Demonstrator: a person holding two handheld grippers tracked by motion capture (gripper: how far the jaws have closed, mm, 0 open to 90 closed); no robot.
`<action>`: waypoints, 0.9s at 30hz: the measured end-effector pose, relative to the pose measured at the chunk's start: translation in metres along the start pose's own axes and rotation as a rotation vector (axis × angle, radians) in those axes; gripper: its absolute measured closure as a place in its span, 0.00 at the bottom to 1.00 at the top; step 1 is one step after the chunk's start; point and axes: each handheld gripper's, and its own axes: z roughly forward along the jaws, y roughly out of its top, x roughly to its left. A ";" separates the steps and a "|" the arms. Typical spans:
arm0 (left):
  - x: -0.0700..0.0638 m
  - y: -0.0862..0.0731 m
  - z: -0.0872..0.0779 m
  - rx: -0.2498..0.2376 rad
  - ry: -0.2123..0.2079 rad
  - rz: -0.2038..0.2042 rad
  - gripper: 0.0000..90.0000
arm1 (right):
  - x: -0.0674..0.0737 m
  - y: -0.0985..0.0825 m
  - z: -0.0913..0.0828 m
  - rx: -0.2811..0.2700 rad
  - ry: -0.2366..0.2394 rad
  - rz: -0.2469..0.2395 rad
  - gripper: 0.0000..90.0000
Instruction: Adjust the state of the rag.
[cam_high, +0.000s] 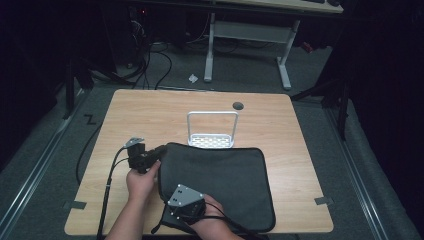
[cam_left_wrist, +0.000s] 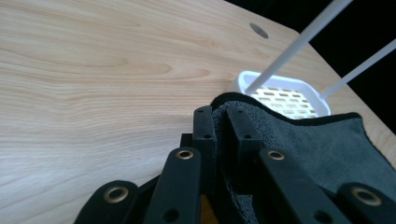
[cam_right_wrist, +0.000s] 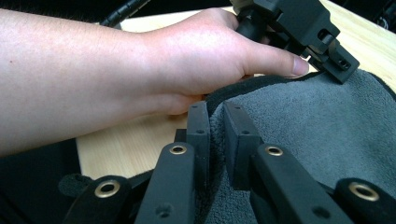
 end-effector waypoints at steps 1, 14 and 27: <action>0.002 0.001 -0.004 -0.005 0.003 -0.002 0.92 | 0.001 0.002 0.002 -0.002 0.005 -0.003 0.91; 0.045 0.007 -0.079 -0.049 0.110 -0.020 0.92 | 0.039 0.044 0.037 -0.039 0.097 -0.084 0.91; 0.052 0.010 -0.098 -0.066 0.145 -0.021 0.92 | 0.053 0.058 0.049 -0.045 0.119 -0.120 0.91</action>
